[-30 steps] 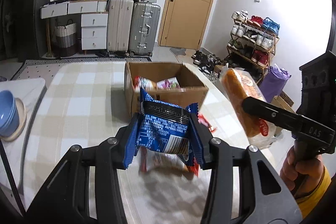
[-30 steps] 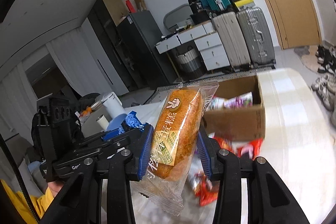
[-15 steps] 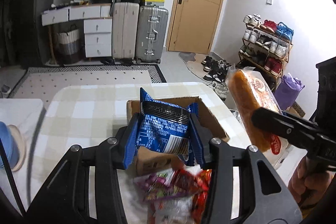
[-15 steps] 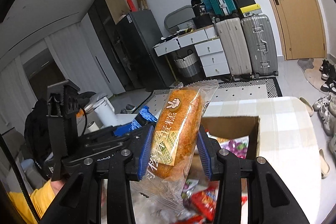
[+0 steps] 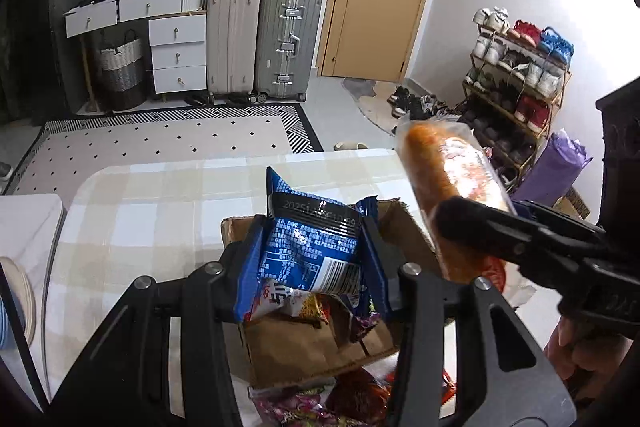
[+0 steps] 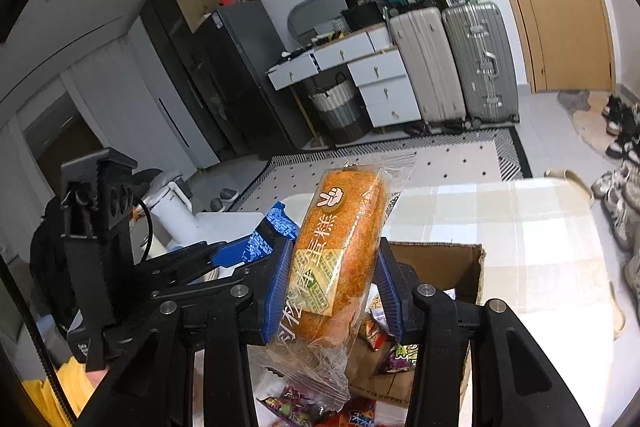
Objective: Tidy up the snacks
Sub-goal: 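Carry the bread loaf and blue biscuit pack over the cardboard box, then open both grippers to drop the loaf and biscuit pack into the box, then withdraw both grippers from the box back toward the remaining snacks, then grasp the red Oreo packet with the right gripper, then grasp the white chip bag with the left gripper while the right holds the Oreo packet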
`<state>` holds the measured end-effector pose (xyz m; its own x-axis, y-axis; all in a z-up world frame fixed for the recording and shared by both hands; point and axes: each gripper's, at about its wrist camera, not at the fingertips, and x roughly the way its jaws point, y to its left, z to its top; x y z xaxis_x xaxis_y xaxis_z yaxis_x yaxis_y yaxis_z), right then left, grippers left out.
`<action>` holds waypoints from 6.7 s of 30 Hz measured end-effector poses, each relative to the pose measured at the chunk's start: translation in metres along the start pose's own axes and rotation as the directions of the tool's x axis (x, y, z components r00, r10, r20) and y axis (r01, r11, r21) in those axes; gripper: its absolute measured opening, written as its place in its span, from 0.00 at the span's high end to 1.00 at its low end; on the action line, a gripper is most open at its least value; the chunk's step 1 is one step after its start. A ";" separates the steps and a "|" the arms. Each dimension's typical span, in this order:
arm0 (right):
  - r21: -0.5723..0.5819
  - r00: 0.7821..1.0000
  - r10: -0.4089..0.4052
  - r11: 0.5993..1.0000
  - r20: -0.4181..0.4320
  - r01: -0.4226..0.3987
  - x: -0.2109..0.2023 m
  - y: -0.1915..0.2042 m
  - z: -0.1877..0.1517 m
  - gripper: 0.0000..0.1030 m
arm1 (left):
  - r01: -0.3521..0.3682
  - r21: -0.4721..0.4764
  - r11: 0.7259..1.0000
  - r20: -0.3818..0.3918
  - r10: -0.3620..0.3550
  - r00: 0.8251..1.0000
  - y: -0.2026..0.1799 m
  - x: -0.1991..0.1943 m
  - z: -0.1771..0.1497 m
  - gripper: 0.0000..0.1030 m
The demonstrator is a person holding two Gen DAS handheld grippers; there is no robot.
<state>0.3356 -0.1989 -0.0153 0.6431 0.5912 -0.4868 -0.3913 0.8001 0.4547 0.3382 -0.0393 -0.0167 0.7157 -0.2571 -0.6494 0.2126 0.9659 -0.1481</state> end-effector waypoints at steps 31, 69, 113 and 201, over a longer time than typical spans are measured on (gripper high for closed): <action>-0.023 0.990 -0.106 0.994 -0.088 0.105 0.044 -0.026 -0.005 0.57 | -0.043 -0.029 0.999 -0.087 0.040 0.995 0.022 0.089 -0.015 0.41; -0.136 0.960 -0.029 0.988 0.278 0.069 -0.195 0.107 -0.044 0.06 | -0.055 0.011 0.998 0.277 0.050 0.960 -0.033 -0.218 -0.092 0.01; -0.083 0.977 -0.163 0.981 0.137 0.175 -0.158 0.080 -0.239 0.01 | -0.151 -0.084 0.985 0.136 0.162 0.977 0.006 -0.208 -0.268 0.01; 0.111 0.998 -0.025 0.994 0.056 0.019 -0.088 -0.018 -0.248 0.57 | 0.000 -0.077 0.997 -0.310 -0.024 0.951 -0.007 -0.009 -0.248 0.37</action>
<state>0.1223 -0.2400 -0.1658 0.6884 0.5644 -0.4556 -0.3035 0.7947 0.5257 0.1658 -0.0360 -0.1947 0.4691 -0.2573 -0.8448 0.1608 0.9655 -0.2048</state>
